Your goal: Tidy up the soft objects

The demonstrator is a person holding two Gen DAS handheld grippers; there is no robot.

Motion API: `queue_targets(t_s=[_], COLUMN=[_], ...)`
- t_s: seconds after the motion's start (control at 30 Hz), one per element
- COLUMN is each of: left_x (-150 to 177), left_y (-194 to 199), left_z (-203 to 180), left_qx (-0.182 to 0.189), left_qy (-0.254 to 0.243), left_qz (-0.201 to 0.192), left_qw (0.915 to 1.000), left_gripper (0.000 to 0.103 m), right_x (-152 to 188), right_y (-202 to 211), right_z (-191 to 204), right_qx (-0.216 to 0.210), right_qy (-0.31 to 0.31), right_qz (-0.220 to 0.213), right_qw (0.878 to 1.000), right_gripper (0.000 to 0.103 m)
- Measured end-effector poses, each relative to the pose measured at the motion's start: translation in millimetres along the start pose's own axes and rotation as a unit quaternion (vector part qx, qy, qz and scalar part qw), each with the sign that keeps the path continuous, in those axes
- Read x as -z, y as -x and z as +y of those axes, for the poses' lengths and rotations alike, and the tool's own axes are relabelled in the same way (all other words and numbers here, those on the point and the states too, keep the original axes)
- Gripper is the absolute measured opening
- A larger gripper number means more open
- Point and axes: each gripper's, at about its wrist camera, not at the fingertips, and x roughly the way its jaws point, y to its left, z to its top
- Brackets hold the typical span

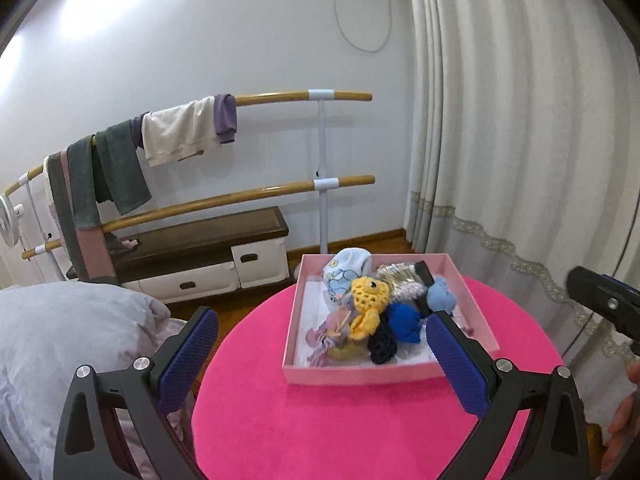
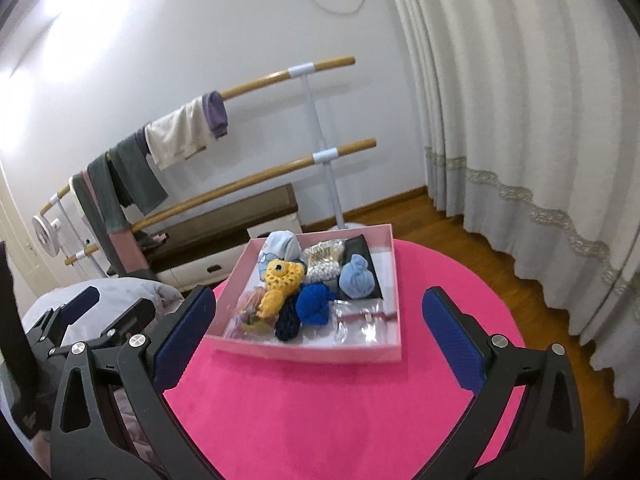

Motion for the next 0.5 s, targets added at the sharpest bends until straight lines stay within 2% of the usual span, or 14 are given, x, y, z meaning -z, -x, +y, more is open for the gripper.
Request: queue_targets(t_s=[0.23,0.5], left_x=[23.3,47.2], left_y=[70.3,133.5], left_z=[8.4,6.4], left_qx=[-0.002,-0.012], left_qy=[0.009,0.007], left_qz=[-0.011,-0.027], left_qw=[0.9999,0.9995], left_gripper=[0.103,0.103], right_x=[29.7,61.2], right_y=[54.3,86.4], right_z=[3.6,15.8], right_qx=[0.002,0.007], right_qy=[-0.001,0.01], right_qz=[-0.017,-0.021], right_qw=[1.0,1.0], right_gripper=[0.103,0.103])
